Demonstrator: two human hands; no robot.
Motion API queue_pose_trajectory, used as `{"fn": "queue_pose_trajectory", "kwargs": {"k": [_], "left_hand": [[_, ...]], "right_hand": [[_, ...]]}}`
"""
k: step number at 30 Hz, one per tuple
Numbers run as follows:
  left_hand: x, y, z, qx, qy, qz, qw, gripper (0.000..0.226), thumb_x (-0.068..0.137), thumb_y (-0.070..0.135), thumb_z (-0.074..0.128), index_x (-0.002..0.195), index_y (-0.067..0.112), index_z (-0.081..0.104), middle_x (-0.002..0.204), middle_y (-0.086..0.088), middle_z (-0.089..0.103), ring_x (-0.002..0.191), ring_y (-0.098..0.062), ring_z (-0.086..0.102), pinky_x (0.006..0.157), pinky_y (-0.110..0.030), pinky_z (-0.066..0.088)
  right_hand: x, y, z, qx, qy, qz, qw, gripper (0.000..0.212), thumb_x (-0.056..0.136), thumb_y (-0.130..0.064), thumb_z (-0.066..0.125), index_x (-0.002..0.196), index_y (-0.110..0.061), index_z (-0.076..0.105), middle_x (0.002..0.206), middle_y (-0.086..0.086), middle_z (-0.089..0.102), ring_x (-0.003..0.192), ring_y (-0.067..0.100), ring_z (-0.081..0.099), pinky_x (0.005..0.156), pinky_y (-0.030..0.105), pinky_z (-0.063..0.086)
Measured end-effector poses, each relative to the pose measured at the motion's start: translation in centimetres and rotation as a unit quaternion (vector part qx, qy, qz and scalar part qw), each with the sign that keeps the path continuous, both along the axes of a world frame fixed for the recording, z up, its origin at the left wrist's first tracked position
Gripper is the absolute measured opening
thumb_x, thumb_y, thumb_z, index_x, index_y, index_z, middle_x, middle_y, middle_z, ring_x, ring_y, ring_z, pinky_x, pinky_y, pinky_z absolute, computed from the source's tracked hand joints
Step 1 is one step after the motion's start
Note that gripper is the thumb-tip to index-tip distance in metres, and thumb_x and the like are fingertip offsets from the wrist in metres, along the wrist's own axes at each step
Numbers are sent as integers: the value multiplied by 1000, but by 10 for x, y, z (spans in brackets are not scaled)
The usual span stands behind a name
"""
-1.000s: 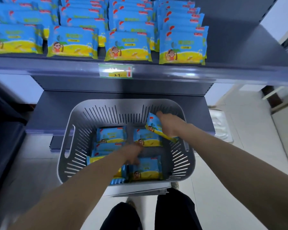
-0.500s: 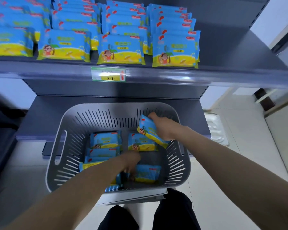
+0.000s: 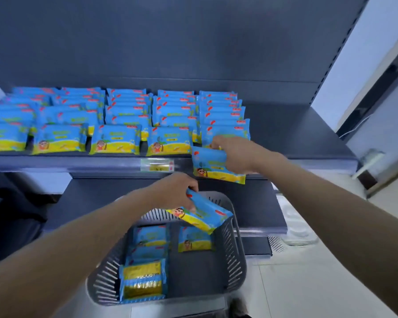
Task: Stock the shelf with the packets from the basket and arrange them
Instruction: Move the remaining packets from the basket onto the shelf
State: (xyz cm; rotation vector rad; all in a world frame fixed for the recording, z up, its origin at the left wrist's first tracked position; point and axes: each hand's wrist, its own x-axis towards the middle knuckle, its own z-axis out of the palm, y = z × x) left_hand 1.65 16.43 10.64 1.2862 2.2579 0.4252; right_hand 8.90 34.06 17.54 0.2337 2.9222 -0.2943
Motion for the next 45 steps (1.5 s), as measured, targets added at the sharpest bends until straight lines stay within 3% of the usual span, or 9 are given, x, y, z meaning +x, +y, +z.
{"fn": "queue_pose_trajectory", "kwargs": {"k": [4, 6, 13, 19, 24, 32, 38, 41, 45], "left_hand": [[-7, 27, 53, 109, 17, 29, 994, 24, 68, 24, 81, 82, 17, 63, 74, 5, 57, 62, -6, 50, 55, -23, 38], [-10, 50, 72, 187, -21, 68, 980, 23, 66, 17, 83, 78, 16, 63, 72, 1, 59, 62, -9, 50, 59, -27, 41], [-18, 152, 102, 280, -67, 116, 951, 23, 69, 15, 81, 73, 19, 59, 64, 1, 56, 48, -4, 44, 47, -19, 36], [-31, 229, 101, 259, -28, 120, 958, 20, 72, 12, 77, 84, 10, 62, 63, 2, 55, 48, -9, 49, 45, -18, 38], [-52, 275, 93, 215, 10, 140, 966, 21, 72, 16, 78, 80, 18, 59, 69, -2, 60, 55, -13, 50, 54, -26, 41], [-81, 320, 76, 165, 40, 163, 972, 21, 72, 18, 77, 84, 17, 60, 72, -5, 64, 58, -18, 57, 54, -29, 45], [-109, 337, 68, 135, 81, 197, 968, 23, 73, 20, 76, 86, 12, 58, 74, -3, 57, 67, -19, 53, 54, -27, 37], [-121, 347, 62, 107, 133, 191, 967, 33, 75, 26, 74, 102, 13, 62, 96, -5, 58, 90, -24, 57, 71, -30, 41], [-132, 363, 54, 48, 214, 163, 962, 45, 82, 30, 67, 121, 11, 56, 119, -8, 52, 111, -26, 46, 91, -31, 33]], "right_hand": [[-11, 48, 50, 46, 97, -43, 993, 42, 84, -6, 47, 125, -16, 47, 124, 12, 57, 108, 32, 53, 76, 29, 37], [-17, 84, 70, 53, 143, -74, 986, 39, 83, -6, 47, 120, -16, 50, 118, 13, 60, 104, 33, 55, 77, 32, 42], [-46, 213, 79, 69, 169, -132, 974, 32, 85, -5, 49, 115, -15, 52, 110, 11, 61, 94, 31, 55, 74, 37, 48], [-90, 291, 50, 38, 141, -105, 984, 33, 88, -6, 54, 119, -16, 56, 118, 10, 60, 104, 29, 54, 84, 37, 48], [-122, 330, 24, -33, 108, -78, 991, 31, 86, -8, 63, 115, -17, 60, 115, 9, 61, 101, 25, 57, 83, 38, 50], [-156, 356, 1, -86, 115, -38, 989, 30, 83, -11, 66, 111, -23, 64, 110, 4, 63, 97, 23, 58, 85, 39, 50], [-164, 357, 7, 72, 121, -74, 987, 25, 86, -27, 65, 105, -12, 59, 110, 11, 62, 100, 32, 58, 76, 34, 45], [-161, 356, 9, 115, 140, -63, 982, 21, 89, -25, 62, 99, -7, 57, 106, 13, 63, 98, 34, 58, 72, 33, 42], [-157, 360, 6, 90, 175, -78, 977, 16, 92, -18, 53, 101, -6, 57, 107, 13, 61, 97, 35, 57, 72, 33, 42]]}}
